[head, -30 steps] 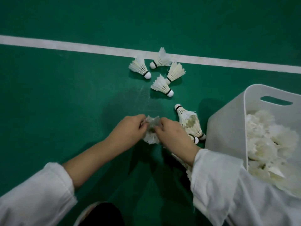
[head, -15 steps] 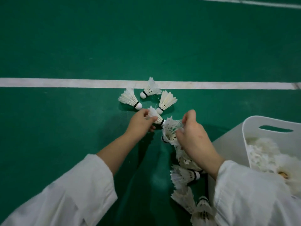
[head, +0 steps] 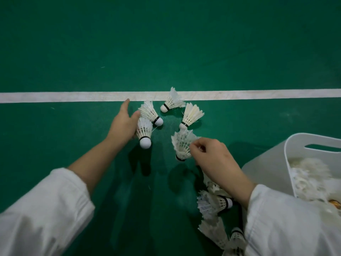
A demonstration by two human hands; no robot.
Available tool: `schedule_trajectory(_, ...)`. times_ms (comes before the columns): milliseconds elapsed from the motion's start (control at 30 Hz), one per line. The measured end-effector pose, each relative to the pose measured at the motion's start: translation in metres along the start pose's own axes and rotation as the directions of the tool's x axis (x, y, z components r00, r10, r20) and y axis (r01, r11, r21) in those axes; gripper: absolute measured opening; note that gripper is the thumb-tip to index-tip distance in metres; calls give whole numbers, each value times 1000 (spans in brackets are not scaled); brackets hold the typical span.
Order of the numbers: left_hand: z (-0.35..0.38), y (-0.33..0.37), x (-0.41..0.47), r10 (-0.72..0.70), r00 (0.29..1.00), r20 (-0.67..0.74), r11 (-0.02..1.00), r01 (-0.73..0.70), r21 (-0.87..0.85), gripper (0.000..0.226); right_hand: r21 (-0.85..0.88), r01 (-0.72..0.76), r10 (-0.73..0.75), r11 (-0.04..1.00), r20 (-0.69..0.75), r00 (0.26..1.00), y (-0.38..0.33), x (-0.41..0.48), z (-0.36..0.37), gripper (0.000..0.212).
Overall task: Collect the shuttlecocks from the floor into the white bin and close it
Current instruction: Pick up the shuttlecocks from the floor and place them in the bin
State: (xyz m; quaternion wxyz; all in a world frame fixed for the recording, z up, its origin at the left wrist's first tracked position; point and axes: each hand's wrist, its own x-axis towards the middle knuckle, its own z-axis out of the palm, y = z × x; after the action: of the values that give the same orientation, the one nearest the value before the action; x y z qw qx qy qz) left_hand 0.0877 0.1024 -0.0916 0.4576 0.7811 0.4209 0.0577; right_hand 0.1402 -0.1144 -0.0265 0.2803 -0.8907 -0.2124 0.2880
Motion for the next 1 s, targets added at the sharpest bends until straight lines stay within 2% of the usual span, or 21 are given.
schedule_trajectory(100, 16, 1, 9, -50, 995, 89, 998, 54, -40, 45, 43, -36, 33, 998, 67, 997, -5, -3, -3, 33)
schedule_trajectory(167, 26, -2, 7, -39, 996, 75, 999, 37, 23, 25, -36, -34, 38, 999, 101, 994, -5, -5, -4, 52)
schedule_trajectory(200, 28, -2, 2, -26, 998, 52, 999, 24, 41, 19, -82, -11, 20, 997, 102, 995, -5, -7, -4, 54)
schedule_trajectory(300, 23, 2, -26, 93, 992, 82, 995, -95, 30, 17, -112, 59, -55, 992, 37, 998, -2, -13, -7, 28)
schedule_trajectory(367, 13, 10, -55, 237, 962, 135, 958, -255, 130, 15, -77, 85, -87, 993, -13, 996, -1, -20, -15, 18)
schedule_trajectory(433, 0, 17, -85, 455, 878, 149, 821, -478, 312, 13, -68, 138, -141, 988, -47, 989, 0, -30, -26, 15)
schedule_trajectory(500, -14, 31, -113, 644, 740, 195, 605, -649, 462, 16, -109, 219, -226, 970, -55, 973, 0, -45, -40, 13)
schedule_trajectory(600, -31, 68, -145, 768, 567, 299, 382, -779, 497, 23, -188, 325, -335, 927, -23, 942, 0, -77, -76, 12)
schedule_trajectory(667, -38, 100, -165, 819, 468, 334, 271, -827, 493, 27, -229, 326, -339, 917, -19, 940, 0, -103, -110, 14)
schedule_trajectory(767, -32, 151, -194, 856, 379, 352, 193, -866, 461, 27, -220, 259, -293, 940, -139, 946, 12, -143, -162, 11)
schedule_trajectory(900, 1, 201, -228, 856, 329, 400, 156, -900, 407, 23, -151, 82, -129, 985, -332, 934, 63, -187, -207, 9)
schedule_trajectory(1000, 36, 223, -250, 847, 293, 443, 123, -920, 373, 20, -123, -71, 17, 990, -394, 919, 113, -202, -215, 9)
